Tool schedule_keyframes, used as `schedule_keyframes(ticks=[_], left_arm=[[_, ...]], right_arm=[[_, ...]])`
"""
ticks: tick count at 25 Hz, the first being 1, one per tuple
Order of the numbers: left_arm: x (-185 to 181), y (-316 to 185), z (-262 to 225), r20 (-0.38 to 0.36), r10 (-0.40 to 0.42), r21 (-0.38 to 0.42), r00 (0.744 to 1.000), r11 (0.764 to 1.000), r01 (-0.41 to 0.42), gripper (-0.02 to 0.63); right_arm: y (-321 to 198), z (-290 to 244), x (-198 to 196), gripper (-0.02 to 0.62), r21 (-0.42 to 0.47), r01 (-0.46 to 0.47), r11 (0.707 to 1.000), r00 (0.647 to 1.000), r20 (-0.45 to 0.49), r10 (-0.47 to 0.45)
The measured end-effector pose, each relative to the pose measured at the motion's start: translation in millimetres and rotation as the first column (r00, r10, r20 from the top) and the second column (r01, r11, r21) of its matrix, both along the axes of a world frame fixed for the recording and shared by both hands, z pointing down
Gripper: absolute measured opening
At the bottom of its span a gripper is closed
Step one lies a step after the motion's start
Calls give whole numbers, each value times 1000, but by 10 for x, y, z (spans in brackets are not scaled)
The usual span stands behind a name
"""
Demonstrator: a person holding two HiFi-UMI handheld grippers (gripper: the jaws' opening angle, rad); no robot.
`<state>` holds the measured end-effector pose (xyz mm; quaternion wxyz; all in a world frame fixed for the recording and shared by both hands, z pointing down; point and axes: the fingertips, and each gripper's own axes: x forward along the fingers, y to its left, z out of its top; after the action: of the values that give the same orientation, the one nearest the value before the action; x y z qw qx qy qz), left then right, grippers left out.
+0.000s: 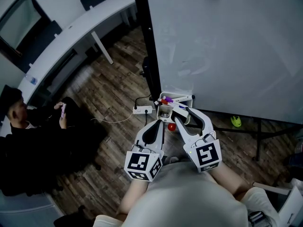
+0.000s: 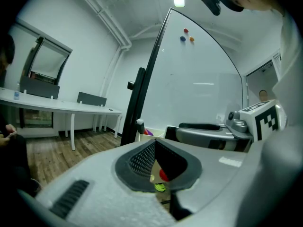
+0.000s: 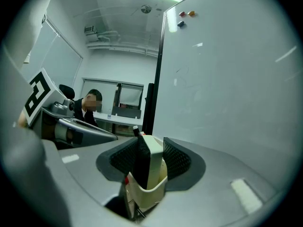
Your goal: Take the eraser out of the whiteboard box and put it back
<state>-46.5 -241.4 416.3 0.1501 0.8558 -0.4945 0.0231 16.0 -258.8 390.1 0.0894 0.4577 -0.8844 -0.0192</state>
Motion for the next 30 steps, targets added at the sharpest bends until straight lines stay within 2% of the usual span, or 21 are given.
schedule_keyframes(ticks=[14, 19, 30], left_arm=[[19, 85, -42, -6, 12, 8, 1000, 1000, -12, 0], [13, 137, -54, -7, 14, 10, 1000, 1000, -14, 0], [0, 241, -97, -9, 20, 19, 1000, 1000, -20, 0]], right_arm=[[27, -219, 12, 173, 91, 4, 996, 1000, -16, -2], [57, -276, 20, 172, 71, -17, 997, 1000, 8, 16], [93, -542, -10, 171, 164, -10, 986, 1000, 13, 8]])
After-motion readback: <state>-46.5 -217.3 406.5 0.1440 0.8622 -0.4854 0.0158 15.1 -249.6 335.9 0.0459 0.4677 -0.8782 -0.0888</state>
